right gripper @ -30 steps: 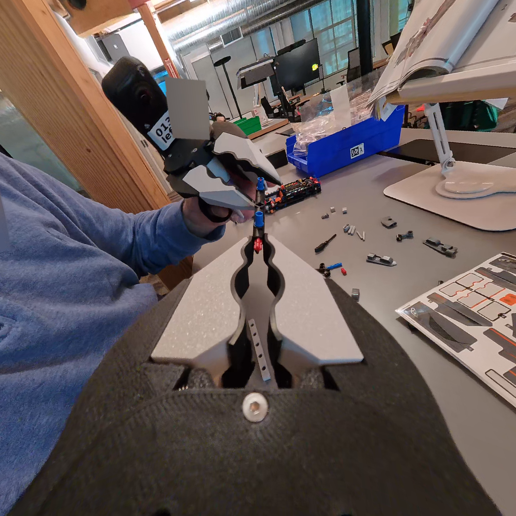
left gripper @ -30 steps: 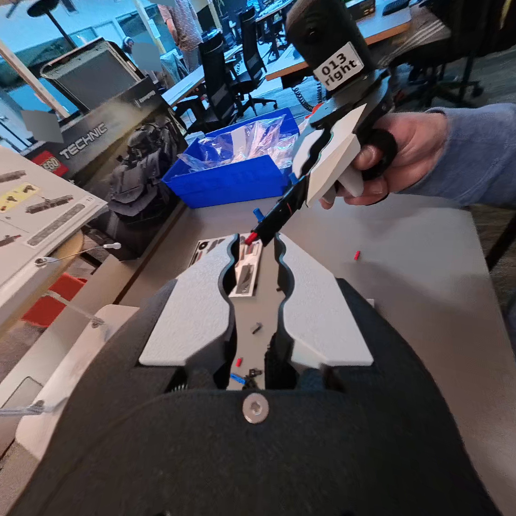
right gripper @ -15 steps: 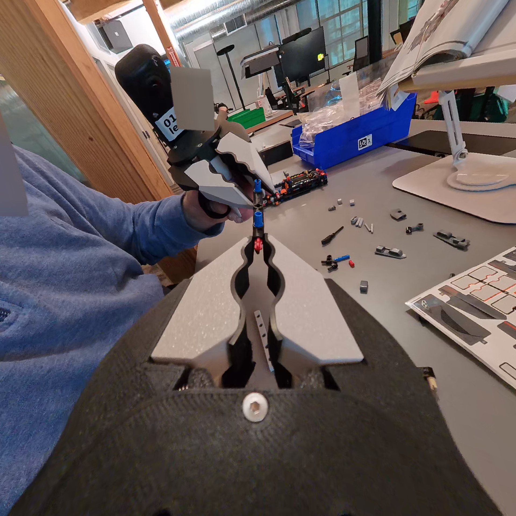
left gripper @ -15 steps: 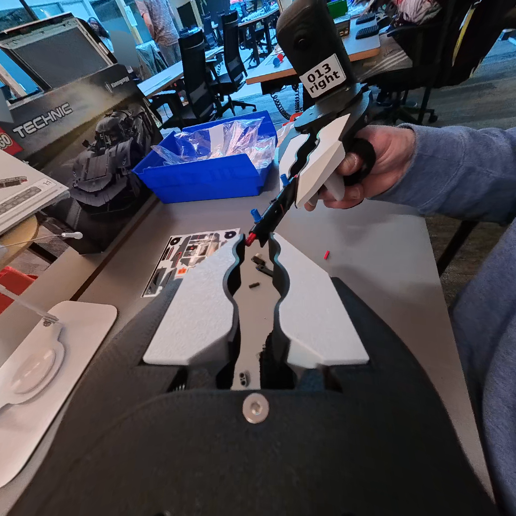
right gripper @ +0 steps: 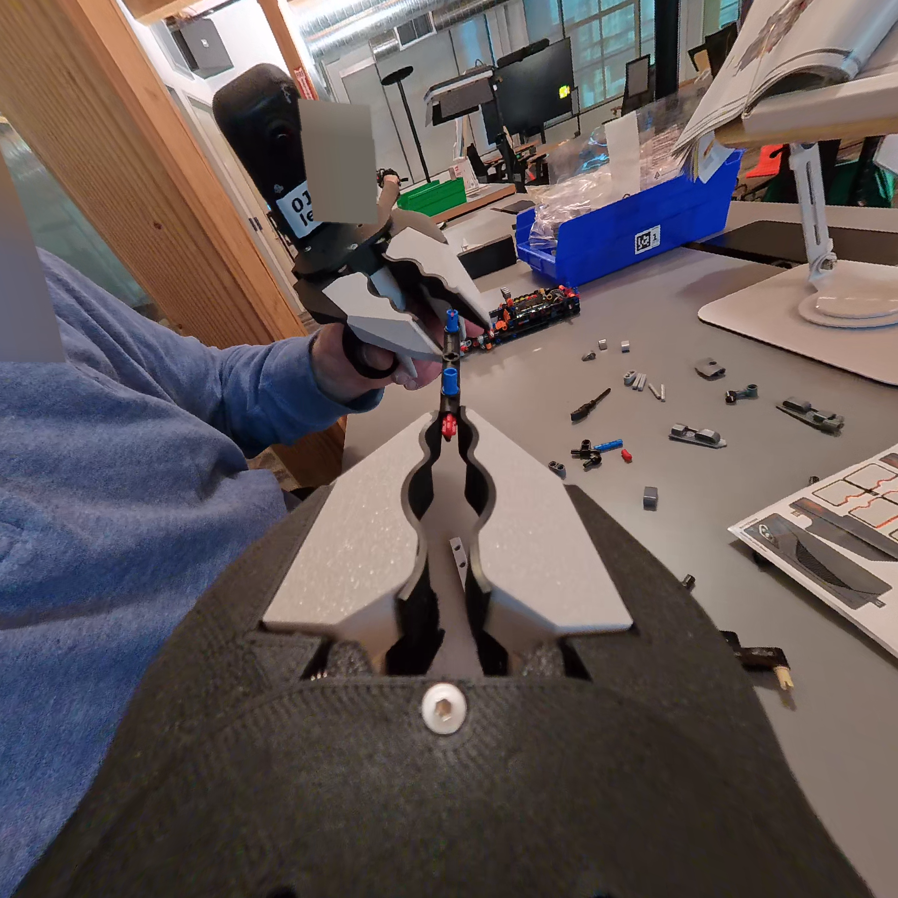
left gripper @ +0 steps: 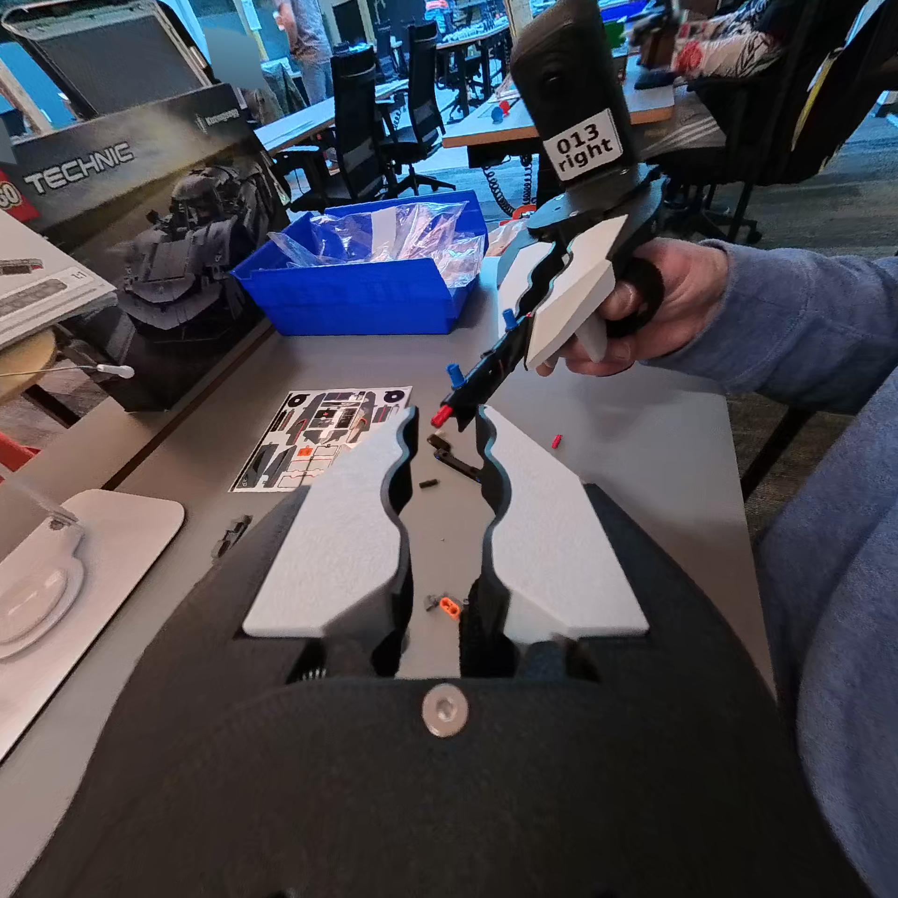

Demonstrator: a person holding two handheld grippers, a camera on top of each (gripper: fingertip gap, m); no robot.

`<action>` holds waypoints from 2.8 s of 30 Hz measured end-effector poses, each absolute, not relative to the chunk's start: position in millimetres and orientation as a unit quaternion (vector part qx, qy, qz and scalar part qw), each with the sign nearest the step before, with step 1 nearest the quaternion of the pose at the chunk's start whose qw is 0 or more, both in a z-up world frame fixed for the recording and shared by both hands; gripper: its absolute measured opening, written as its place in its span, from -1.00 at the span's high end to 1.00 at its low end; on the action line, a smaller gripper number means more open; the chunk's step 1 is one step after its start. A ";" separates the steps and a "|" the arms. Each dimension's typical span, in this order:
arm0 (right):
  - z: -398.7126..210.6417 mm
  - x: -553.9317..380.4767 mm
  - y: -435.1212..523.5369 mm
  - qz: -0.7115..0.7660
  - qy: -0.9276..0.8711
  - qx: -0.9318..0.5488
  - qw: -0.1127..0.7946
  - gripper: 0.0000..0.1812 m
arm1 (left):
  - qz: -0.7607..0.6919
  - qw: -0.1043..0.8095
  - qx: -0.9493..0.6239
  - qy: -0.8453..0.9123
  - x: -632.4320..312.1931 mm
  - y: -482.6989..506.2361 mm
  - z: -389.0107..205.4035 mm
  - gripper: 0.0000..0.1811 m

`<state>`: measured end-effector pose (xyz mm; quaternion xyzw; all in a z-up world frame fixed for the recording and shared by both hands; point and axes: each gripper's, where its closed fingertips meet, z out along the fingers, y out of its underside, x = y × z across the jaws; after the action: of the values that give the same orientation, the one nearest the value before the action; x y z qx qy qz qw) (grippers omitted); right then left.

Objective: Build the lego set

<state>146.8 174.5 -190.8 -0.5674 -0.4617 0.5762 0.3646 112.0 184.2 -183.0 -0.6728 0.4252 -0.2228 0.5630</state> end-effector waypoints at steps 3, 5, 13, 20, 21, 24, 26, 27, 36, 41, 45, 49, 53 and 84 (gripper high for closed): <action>-191.4 145.2 172.5 0.575 -0.466 -0.566 0.363 0.96 | -0.232 0.551 -0.674 0.434 114.5 180.6 -185.3 0.79; -192.0 144.3 171.9 0.573 -0.468 -0.566 0.364 0.96 | -0.235 0.543 -0.676 0.438 116.3 179.2 -188.0 0.81; -195.0 144.2 172.0 0.573 -0.468 -0.567 0.361 0.96 | -0.242 0.541 -0.679 0.433 115.9 178.4 -191.3 0.82; -198.3 142.8 172.2 0.575 -0.468 -0.567 0.357 0.96 | -0.244 0.534 -0.684 0.433 114.4 178.2 -195.1 0.83; -198.7 142.4 172.2 0.576 -0.468 -0.567 0.357 0.96 | -0.244 0.534 -0.685 0.432 114.1 178.0 -195.4 0.83; -200.4 140.6 171.8 0.577 -0.468 -0.568 0.353 0.96 | -0.244 0.532 -0.687 0.430 112.3 177.5 -196.9 0.83; -201.4 139.2 171.5 0.578 -0.469 -0.568 0.352 0.96 | -0.247 0.531 -0.690 0.426 110.7 177.0 -198.2 0.83; -201.9 138.3 171.5 0.579 -0.469 -0.568 0.351 0.96 | -0.247 0.531 -0.691 0.424 109.8 176.9 -198.7 0.83; -203.5 132.0 175.0 0.585 -0.464 -0.570 0.343 0.96 | -0.256 0.527 -0.703 0.403 102.5 180.7 -200.3 0.82; -206.6 130.1 183.2 0.623 -0.428 -0.580 0.303 0.96 | -0.283 0.521 -0.707 0.386 101.2 186.4 -201.2 0.84; -208.4 129.7 189.2 0.649 -0.402 -0.581 0.284 0.96 | -0.301 0.517 -0.709 0.375 101.2 191.9 -203.2 0.84; -208.6 130.1 190.5 0.640 -0.410 -0.578 0.299 0.96 | -0.307 0.514 -0.708 0.374 101.5 194.2 -204.3 0.84; -207.6 130.3 190.4 0.627 -0.423 -0.575 0.313 0.96 | -0.319 0.511 -0.706 0.372 101.7 193.8 -204.4 0.85; -257.0 121.5 182.9 0.475 -0.518 -0.639 0.313 0.87 | -0.331 0.273 -0.884 0.183 13.7 130.3 -332.8 0.85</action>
<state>121.5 182.9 -257.0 -0.6387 -0.5184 0.4745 0.3132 13.7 130.3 -332.8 -0.8844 0.1827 -0.3314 0.2733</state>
